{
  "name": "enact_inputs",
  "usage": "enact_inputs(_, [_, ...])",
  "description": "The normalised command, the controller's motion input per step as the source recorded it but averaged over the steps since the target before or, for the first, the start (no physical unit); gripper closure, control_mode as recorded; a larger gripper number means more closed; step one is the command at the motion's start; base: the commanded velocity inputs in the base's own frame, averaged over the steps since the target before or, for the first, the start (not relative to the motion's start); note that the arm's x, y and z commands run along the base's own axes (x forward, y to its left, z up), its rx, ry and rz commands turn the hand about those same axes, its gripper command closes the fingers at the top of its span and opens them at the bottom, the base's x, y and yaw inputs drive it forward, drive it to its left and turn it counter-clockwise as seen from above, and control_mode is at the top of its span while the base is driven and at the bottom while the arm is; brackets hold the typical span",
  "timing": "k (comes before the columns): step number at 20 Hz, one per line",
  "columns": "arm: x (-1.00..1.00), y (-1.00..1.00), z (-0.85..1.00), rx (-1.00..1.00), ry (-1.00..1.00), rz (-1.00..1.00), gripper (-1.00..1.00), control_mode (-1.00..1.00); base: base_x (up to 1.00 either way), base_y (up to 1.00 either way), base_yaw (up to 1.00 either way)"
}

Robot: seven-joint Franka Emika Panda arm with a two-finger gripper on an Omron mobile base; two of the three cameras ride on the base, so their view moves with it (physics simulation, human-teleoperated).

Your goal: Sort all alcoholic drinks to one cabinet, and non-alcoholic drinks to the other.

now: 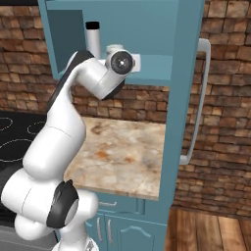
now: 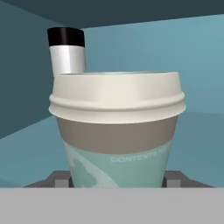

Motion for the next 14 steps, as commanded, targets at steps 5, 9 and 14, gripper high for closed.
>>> enact_inputs(5, [0.55,-0.13,-0.19,-0.01,0.0,0.0,1.0,-1.0,0.0,0.0,0.0])
enact_inputs(9, [0.5,-0.02,-0.19,-0.03,0.0,-0.01,1.0,-1.0,0.0,0.0,0.0])
enact_inputs(14, [0.53,0.0,-0.09,-0.05,0.0,-0.01,1.0,-1.0,0.0,0.0,0.0])
